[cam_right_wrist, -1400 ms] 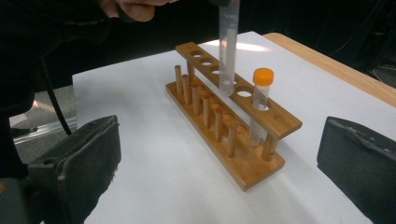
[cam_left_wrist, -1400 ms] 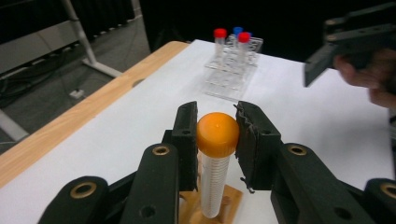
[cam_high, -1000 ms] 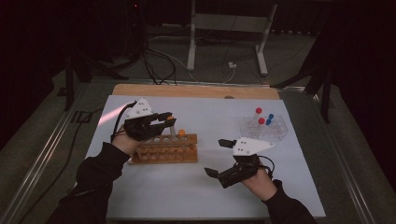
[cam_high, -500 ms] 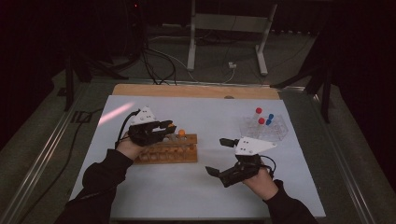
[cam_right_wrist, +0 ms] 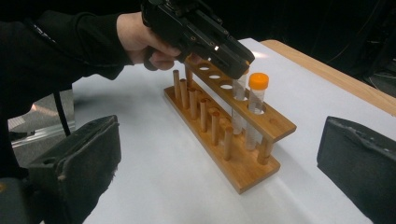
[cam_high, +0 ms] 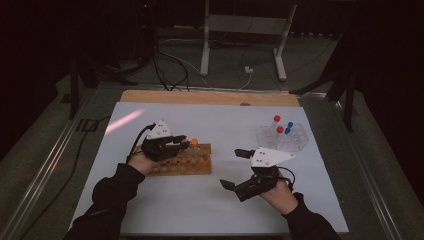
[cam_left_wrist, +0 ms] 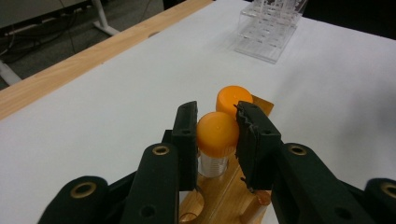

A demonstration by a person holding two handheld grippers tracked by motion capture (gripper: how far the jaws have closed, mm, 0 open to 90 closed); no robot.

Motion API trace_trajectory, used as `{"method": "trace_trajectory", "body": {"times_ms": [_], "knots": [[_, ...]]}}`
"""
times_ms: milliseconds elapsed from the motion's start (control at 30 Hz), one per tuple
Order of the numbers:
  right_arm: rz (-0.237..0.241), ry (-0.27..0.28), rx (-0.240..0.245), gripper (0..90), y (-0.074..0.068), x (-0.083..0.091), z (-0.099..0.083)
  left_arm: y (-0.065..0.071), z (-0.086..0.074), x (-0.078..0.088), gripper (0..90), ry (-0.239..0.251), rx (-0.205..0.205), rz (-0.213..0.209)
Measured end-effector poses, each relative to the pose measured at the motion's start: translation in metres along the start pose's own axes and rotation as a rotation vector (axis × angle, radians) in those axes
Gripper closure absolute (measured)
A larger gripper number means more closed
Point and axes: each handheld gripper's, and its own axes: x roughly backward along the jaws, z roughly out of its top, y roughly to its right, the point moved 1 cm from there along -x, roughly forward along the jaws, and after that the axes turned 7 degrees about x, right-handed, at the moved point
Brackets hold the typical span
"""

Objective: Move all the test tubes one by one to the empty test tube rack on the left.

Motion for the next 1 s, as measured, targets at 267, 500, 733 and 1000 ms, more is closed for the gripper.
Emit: {"method": "trace_trajectory", "body": {"times_ms": [267, 500, 733, 1000], "knots": [[-0.001, 0.008, -0.008, 0.0, 0.002, 0.002, 0.0, 0.0, -0.001, -0.003, 71.3, -0.003, 0.011, -0.002], [-0.002, 0.022, -0.013, 0.0, 0.004, 0.004, 0.001, 0.0, -0.002, 0.005, 60.2, 0.019, 0.026, -0.045], [-0.032, 0.06, -0.002, 0.0, 0.01, 0.012, 0.002, 0.013, -0.002, 0.025, 34.1, 0.06, 0.035, -0.058], [-0.134, 0.095, -0.012, 0.0, 0.035, 0.036, -0.001, 0.031, -0.005, 0.045, 10.7, 0.119, 0.051, -0.096]]}}
